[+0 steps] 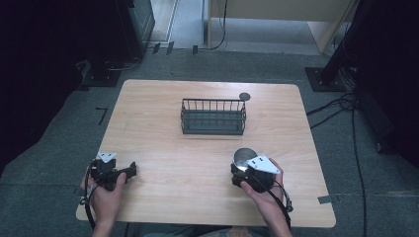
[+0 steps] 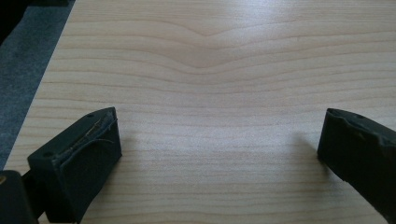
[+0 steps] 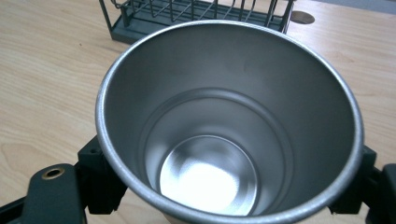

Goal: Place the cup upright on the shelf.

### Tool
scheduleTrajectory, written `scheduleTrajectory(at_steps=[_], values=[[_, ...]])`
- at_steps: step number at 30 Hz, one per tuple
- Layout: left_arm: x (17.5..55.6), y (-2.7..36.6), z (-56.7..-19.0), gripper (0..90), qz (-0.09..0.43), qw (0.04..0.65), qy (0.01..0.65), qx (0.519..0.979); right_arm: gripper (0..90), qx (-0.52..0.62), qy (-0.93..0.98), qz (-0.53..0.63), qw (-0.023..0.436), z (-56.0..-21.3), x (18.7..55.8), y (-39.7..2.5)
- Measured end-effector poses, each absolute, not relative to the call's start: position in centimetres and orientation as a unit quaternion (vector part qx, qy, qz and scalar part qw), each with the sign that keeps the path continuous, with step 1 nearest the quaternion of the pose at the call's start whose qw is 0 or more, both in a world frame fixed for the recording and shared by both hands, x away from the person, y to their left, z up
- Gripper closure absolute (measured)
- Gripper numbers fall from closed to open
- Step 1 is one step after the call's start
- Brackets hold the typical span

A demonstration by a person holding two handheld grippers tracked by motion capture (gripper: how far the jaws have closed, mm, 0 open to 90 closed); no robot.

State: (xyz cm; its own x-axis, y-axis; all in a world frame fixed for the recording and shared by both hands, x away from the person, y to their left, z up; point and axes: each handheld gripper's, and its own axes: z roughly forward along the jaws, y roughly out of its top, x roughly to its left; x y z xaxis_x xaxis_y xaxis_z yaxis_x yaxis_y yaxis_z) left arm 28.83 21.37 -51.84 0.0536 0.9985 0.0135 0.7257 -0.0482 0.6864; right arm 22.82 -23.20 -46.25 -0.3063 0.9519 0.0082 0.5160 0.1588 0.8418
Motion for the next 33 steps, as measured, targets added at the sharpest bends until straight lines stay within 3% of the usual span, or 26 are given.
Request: scheduleTrajectory(at_steps=[33], values=[[28.8,21.4,-51.8,0.0,0.259,0.264,0.637,0.676,18.2,0.511,0.707,0.394,0.29,-43.3,29.1,-22.3]])
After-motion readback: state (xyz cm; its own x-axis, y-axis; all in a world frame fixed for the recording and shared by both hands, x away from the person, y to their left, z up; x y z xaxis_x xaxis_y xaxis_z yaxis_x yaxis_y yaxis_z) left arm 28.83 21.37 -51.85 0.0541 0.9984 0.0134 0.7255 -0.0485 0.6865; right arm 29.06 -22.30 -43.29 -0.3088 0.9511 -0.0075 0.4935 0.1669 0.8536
